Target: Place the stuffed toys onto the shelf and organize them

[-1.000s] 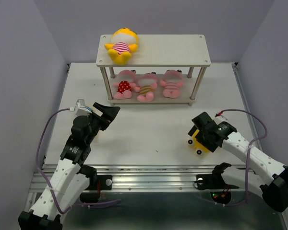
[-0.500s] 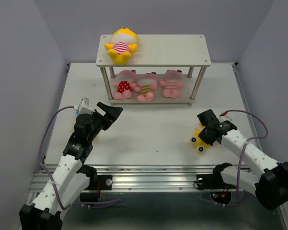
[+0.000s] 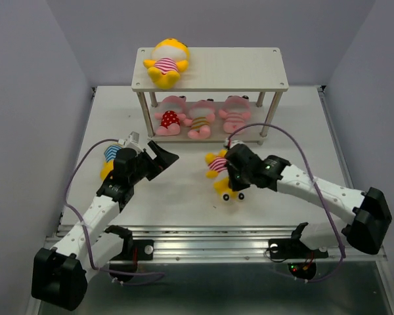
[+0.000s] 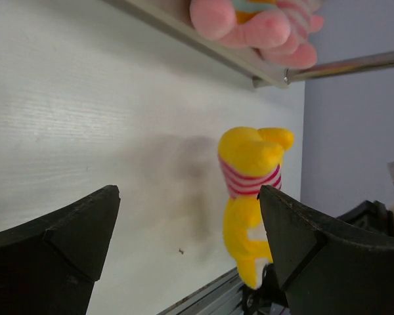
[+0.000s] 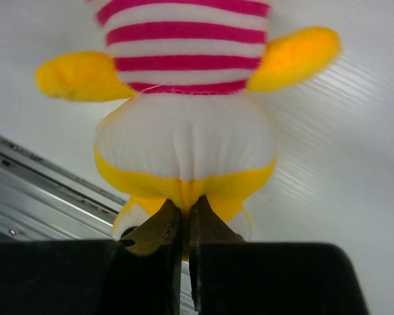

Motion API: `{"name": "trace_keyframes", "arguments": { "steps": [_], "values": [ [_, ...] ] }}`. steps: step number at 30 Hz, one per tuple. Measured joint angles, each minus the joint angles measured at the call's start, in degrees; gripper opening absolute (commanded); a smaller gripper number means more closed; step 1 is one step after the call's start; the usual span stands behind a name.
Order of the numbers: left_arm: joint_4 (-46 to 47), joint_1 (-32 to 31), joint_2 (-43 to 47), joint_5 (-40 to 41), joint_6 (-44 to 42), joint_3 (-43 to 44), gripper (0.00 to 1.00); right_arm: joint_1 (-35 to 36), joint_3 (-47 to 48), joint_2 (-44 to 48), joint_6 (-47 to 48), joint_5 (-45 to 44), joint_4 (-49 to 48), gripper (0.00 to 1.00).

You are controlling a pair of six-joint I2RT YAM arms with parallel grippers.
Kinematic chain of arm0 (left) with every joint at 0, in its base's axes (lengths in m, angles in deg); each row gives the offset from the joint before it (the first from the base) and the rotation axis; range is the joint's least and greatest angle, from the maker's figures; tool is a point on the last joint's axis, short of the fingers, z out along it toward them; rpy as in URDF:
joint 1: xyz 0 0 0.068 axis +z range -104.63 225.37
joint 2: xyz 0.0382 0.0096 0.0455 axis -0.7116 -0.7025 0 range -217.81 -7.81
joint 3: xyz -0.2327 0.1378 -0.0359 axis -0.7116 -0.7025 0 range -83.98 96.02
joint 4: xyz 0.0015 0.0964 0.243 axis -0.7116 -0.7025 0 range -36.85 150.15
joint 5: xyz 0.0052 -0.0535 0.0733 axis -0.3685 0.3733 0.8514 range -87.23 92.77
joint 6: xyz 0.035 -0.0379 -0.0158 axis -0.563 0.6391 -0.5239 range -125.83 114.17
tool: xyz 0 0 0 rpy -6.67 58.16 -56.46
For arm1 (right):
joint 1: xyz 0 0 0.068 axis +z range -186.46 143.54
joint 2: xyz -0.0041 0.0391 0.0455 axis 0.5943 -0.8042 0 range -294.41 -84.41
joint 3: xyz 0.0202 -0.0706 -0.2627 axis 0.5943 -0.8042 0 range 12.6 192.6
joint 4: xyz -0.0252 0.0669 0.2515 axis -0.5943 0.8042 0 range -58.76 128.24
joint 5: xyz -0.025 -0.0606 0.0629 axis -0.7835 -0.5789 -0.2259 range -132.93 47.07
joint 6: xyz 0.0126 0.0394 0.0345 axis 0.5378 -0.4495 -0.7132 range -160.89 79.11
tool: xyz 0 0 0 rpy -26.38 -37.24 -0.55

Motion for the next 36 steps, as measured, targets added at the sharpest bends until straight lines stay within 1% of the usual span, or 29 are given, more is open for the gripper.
{"name": "trace_keyframes", "arguments": {
  "steps": [1, 3, 4, 5, 8, 10, 11, 14, 21, 27, 29, 32, 35, 36],
  "values": [
    [0.0, 0.0, -1.0, -0.9, -0.4, 0.0, 0.99, 2.6, 1.4, -1.6, 1.3, -0.5, -0.3, 0.02],
    [-0.5, 0.0, -3.6, -4.2, -2.1, 0.0, 0.99, 9.4, 5.2, -6.1, 7.8, -1.0, -2.2, 0.03],
    [-0.8, 0.0, -4.4, -6.1, -3.1, 0.0, 0.99, 10.7, 6.2, -7.2, 10.5, -1.3, -2.8, 0.09],
    [-1.1, 0.0, -4.7, -7.9, -4.0, 0.0, 0.99, 11.3, 6.7, -8.0, 14.0, -1.5, -3.4, 0.1],
    [-1.9, 0.0, -4.6, -12.0, -6.2, 0.0, 0.99, 10.8, 6.6, -8.6, 23.0, -1.9, -5.4, 0.07],
    [-2.6, 0.0, -4.2, -13.4, -7.1, 0.0, 0.99, 10.3, 6.1, -8.4, 28.3, -1.8, -7.7, 0.06],
    [-2.9, 0.0, -3.9, -14.1, -7.5, 0.0, 0.99, 10.1, 5.7, -8.3, 31.4, -1.6, -9.3, 0.03],
    [-3.3, 0.0, -3.4, -15.5, -8.0, 0.0, 0.99, 10.1, 5.0, -7.5, 39.2, 1.3, -12.6, 0.02],
    [-2.9, 0.0, -3.3, -19.3, -8.3, 0.0, 0.99, 10.1, 4.4, -5.1, 51.5, 6.3, -14.4, 0.01],
    [-3.1, 0.0, -3.4, -21.7, -8.8, 0.0, 0.99, 10.1, 0.5, -0.2, 59.4, 8.7, -15.3, 0.01],
    [-1.6, 0.0, -3.3, -23.6, -8.3, -0.2, 0.99, 10.1, 0.0, 1.4, 60.9, 9.2, -15.3, 0.01],
    [3.4, 0.0, -3.0, -27.3, -6.7, -1.8, 0.98, 10.1, -0.1, 3.9, 63.2, 10.6, -15.5, 0.01],
    [7.0, 0.0, -3.2, -30.8, -5.2, -2.9, 0.93, 10.1, -0.1, 5.0, 64.8, 11.6, -15.7, 0.01],
    [7.7, 0.0, -3.3, -31.8, -4.9, -2.9, 0.86, 10.1, -0.1, 5.1, 65.4, 11.9, -15.7, 0.01]
  ]
}}
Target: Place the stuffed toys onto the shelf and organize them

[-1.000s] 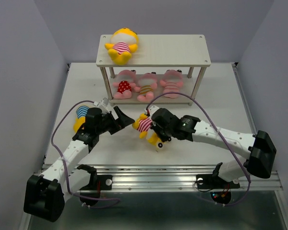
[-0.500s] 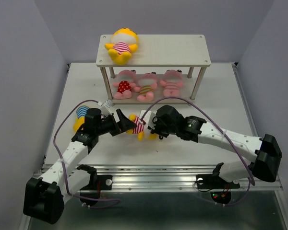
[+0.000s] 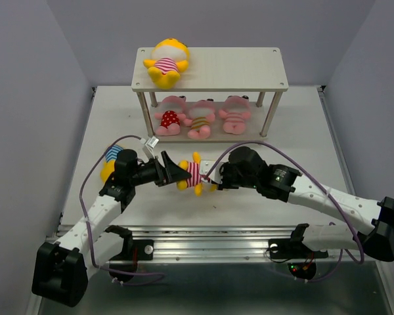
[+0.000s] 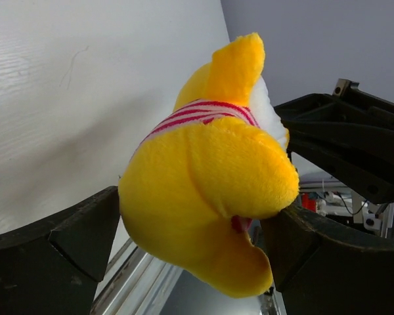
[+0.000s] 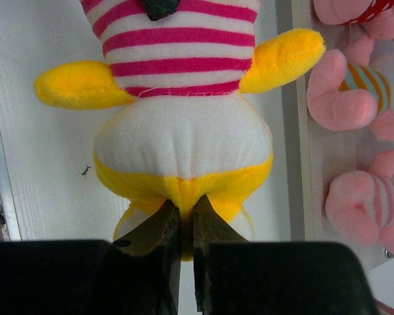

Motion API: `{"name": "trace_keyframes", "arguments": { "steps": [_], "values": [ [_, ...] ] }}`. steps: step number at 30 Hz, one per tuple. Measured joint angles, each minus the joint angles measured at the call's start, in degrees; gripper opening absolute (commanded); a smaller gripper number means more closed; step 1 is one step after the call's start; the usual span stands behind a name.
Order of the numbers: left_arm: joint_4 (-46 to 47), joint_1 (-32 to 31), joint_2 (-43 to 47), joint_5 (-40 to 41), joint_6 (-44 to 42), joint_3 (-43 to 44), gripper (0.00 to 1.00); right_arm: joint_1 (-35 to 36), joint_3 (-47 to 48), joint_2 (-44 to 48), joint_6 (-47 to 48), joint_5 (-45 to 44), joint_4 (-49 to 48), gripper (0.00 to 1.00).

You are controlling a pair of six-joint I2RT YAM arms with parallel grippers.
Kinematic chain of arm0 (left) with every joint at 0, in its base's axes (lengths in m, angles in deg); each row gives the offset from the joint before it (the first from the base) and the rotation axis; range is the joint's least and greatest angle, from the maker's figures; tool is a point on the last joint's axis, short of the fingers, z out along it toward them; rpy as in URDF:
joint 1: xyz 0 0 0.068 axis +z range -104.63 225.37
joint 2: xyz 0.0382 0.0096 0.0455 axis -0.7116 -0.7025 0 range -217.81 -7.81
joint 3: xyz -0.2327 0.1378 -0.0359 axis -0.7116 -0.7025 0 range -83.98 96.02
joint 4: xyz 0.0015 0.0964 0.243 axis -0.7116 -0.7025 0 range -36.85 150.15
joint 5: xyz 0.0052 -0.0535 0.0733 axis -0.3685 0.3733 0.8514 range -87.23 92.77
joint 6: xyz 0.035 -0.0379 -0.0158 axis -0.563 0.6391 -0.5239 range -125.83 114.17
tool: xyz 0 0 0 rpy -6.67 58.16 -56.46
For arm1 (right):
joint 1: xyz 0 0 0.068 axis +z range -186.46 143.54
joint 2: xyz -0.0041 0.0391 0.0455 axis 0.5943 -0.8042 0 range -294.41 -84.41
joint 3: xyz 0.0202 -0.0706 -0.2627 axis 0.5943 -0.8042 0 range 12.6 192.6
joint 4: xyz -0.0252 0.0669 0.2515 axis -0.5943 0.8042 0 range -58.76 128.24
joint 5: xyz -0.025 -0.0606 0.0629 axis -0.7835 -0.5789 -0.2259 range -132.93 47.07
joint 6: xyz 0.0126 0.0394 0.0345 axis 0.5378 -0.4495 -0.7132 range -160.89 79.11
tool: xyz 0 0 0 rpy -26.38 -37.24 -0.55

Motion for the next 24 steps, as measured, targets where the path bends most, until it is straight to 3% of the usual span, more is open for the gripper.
{"name": "trace_keyframes", "arguments": {
  "steps": [2, 3, 5, 6, 9, 10, 13, 14, 24],
  "values": [
    [1.3, 0.0, -0.1, -1.2, 0.3, 0.0, 0.7, 0.0, 0.0, 0.0, 0.9, 0.5, 0.0, 0.01],
    [1.7, 0.0, -0.1, -1.7, 0.5, 0.0, 0.48, 0.0, 0.0, 0.0, 1.3, 0.7, 0.0, 0.01],
    [2.3, 0.0, -0.1, -2.2, 0.8, 0.0, 0.21, 0.0, 0.0, 0.0, 1.9, 0.9, 0.0, 0.01],
    [2.6, 0.0, -0.1, -2.5, 1.0, 0.0, 0.0, 0.0, 0.0, -0.1, 2.0, 1.0, 0.0, 0.01],
    [3.8, 0.0, 0.2, -3.1, 1.1, 0.0, 0.0, 0.0, 0.0, -0.3, 2.5, 1.2, 0.0, 0.01],
    [4.0, 0.0, 0.4, -3.1, 1.0, 0.0, 0.0, 0.0, 0.0, -0.4, 2.6, 1.1, 0.0, 0.11],
    [4.4, 0.0, 1.7, -2.4, 1.1, -0.5, 0.0, 0.0, 0.0, -0.4, 1.9, 0.3, -0.6, 0.5],
    [4.3, 0.0, 2.4, -1.9, 1.2, -0.8, 0.0, 0.0, 0.0, -0.4, 1.3, -0.3, -0.9, 0.99],
    [3.1, 0.0, 17.9, 12.2, 3.9, 0.3, 0.0, 0.0, 1.3, 2.9, -15.1, -22.2, -5.3, 1.0]
  ]
}}
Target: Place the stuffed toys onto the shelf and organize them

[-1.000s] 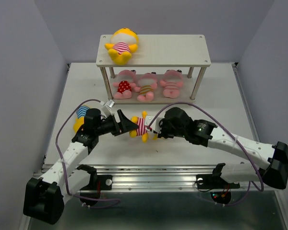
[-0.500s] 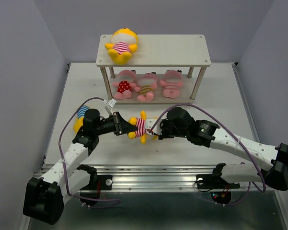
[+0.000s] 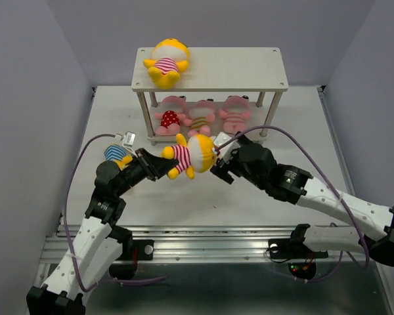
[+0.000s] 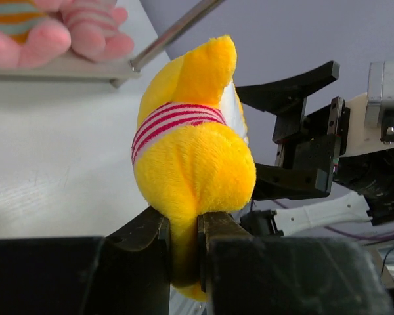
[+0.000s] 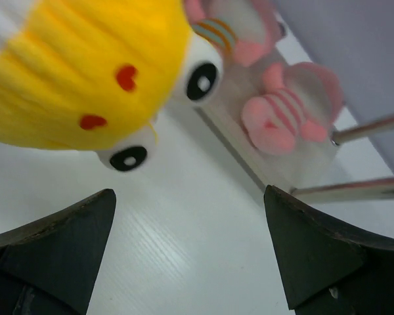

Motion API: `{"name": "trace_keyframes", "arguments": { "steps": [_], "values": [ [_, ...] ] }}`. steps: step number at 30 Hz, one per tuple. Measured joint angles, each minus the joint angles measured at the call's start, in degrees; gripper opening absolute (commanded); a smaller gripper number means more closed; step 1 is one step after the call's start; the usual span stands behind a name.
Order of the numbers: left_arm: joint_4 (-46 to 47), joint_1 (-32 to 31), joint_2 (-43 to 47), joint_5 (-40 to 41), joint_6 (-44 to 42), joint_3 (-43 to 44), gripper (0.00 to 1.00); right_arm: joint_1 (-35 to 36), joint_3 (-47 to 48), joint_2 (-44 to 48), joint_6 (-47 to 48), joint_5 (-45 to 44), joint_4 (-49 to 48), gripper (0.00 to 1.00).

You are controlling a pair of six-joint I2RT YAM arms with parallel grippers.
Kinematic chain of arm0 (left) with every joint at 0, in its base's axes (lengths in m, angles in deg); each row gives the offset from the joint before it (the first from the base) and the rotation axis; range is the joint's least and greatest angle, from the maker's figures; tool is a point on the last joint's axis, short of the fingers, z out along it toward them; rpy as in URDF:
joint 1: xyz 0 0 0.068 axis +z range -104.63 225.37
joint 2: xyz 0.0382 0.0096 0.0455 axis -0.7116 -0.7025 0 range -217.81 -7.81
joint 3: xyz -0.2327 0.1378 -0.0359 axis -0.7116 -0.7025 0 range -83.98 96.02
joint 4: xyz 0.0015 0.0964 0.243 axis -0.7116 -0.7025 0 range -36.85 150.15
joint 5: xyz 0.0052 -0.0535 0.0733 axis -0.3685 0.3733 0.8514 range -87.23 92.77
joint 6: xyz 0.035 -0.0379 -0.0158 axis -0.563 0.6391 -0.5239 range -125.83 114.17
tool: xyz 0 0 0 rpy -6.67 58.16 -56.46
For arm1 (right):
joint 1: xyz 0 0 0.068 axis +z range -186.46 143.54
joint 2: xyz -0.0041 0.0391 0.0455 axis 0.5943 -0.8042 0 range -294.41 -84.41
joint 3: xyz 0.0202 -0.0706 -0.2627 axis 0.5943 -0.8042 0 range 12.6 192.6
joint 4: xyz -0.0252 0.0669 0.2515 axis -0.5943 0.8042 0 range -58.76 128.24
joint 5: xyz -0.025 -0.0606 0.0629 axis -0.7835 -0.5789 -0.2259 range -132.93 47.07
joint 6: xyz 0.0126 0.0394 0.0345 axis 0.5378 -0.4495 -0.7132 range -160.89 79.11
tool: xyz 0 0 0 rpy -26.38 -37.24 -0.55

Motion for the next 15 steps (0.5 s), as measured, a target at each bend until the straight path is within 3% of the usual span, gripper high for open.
{"name": "trace_keyframes", "arguments": {
  "steps": [8, 11, 15],
  "values": [
    [-0.5, -1.0, -1.8, 11.5, 0.1, 14.7, 0.0, 0.0, -2.4, 17.2, -21.4, -28.2, -6.8, 1.0],
    [1.0, -4.5, -6.9, 15.3, -1.3, 23.2, 0.0, 0.0, -3.3, 20.6, -24.9, -31.4, -8.0, 1.0],
    [3.9, -14.1, -15.6, 24.2, -4.2, 35.6, 0.0, 0.0, -3.8, 20.5, -27.5, -33.3, -8.5, 1.0]
  ]
}}
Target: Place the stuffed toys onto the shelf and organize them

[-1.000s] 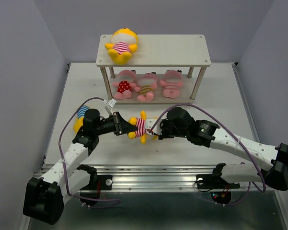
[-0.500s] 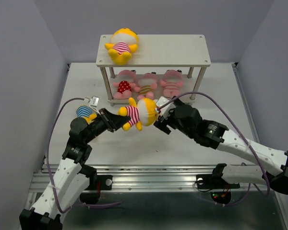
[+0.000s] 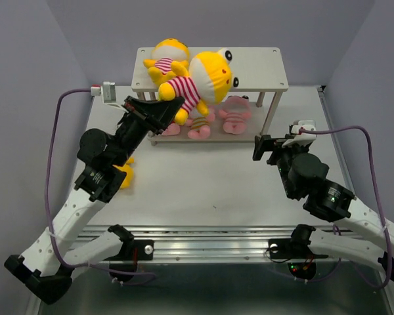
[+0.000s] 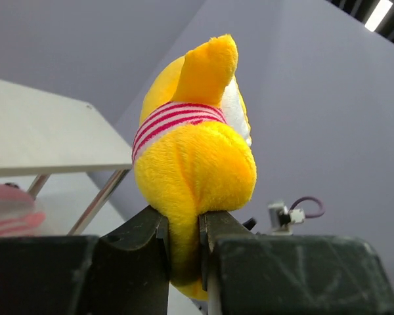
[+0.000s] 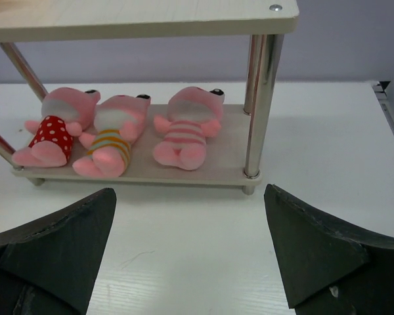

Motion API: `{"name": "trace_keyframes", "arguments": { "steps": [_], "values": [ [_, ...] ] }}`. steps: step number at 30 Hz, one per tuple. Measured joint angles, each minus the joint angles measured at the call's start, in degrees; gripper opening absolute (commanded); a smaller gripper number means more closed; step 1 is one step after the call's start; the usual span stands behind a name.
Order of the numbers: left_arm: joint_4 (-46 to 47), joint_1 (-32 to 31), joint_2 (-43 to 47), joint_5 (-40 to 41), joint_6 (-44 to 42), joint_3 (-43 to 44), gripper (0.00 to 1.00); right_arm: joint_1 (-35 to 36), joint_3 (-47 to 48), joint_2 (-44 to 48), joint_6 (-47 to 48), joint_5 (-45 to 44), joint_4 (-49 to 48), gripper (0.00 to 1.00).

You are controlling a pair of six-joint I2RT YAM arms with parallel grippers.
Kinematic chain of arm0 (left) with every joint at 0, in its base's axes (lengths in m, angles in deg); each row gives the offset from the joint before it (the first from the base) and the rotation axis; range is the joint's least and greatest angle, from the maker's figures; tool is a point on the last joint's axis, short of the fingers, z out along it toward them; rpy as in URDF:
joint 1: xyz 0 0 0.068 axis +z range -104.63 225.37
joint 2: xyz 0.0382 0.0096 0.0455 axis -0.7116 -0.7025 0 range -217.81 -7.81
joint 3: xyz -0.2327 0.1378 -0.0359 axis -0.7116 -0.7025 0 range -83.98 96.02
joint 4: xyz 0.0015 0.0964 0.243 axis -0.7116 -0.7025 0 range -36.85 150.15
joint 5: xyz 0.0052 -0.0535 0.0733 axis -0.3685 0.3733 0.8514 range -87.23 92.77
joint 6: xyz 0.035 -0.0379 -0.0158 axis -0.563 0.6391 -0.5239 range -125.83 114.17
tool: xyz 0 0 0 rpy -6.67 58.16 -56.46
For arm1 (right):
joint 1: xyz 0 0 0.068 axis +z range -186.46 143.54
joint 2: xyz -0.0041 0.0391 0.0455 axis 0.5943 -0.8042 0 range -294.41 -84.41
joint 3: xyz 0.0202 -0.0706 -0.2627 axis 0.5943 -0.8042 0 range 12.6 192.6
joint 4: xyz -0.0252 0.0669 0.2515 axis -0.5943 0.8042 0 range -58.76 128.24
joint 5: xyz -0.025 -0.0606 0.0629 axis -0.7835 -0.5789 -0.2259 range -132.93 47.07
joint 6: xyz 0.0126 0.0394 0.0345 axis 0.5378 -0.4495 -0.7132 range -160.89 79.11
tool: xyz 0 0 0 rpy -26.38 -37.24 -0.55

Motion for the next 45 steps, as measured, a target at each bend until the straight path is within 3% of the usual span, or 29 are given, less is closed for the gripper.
{"name": "trace_keyframes", "arguments": {
  "steps": [5, 11, 19, 26, 29, 45],
  "values": [
    [3.6, -10.0, -11.4, 13.2, -1.6, 10.4, 0.0, 0.0, -0.6, -1.4, -1.4, -1.7, 0.2, 1.0],
    [11.8, -18.2, -23.5, 34.8, 1.0, 12.0, 0.0, 0.0, -2.3, 2.8, -2.9, -4.7, 0.5, 1.0],
    [19.1, -21.0, -34.8, 54.8, 6.0, 15.7, 0.0, 0.0, -3.1, 9.3, -3.9, -6.8, 0.1, 1.0],
    [21.5, -21.0, -38.6, 64.3, 10.1, 19.6, 0.0, 0.0, -3.1, 8.0, -3.9, -7.1, 0.1, 1.0],
    [20.9, -21.2, -39.5, 67.3, 12.5, 21.8, 0.13, 0.0, -3.1, 8.0, -3.9, -7.1, 0.1, 1.0],
    [11.9, -21.2, -45.4, 72.7, 20.4, 26.2, 0.14, 0.0, -3.9, 10.8, -3.9, -6.2, 0.1, 1.0]
  ]
}}
